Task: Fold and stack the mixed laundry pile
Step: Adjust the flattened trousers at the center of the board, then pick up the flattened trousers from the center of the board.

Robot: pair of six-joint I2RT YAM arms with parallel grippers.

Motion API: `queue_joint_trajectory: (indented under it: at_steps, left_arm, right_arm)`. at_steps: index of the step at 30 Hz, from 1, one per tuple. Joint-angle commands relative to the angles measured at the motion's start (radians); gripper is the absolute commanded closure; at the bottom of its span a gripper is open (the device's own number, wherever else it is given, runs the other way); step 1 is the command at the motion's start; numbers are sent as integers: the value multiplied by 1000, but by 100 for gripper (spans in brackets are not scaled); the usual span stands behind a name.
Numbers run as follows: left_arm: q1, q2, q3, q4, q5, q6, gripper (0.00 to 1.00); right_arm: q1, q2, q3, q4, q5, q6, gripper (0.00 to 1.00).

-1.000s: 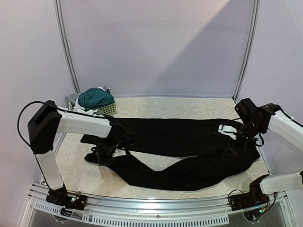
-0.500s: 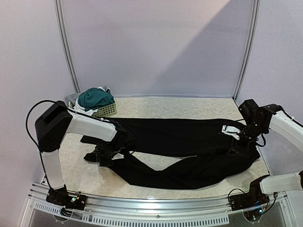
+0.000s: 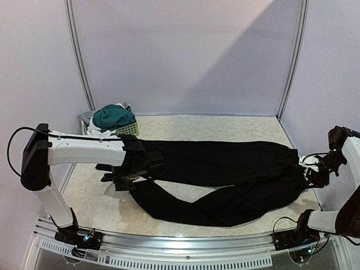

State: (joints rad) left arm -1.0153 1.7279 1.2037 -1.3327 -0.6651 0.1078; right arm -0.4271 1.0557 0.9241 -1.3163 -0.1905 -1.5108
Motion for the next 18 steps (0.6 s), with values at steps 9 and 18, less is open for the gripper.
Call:
queue_joint_trajectory:
  at_steps: [9, 18]
  left_arm:
    - [-66, -41, -18, -227, -50, -81, 100]
    - [-64, -95, -61, -193, -39, -49, 100]
  right_arm:
    - [-29, -88, -319, 246, 155, -377, 50]
    - [-29, -68, -297, 285, 94, -358, 49]
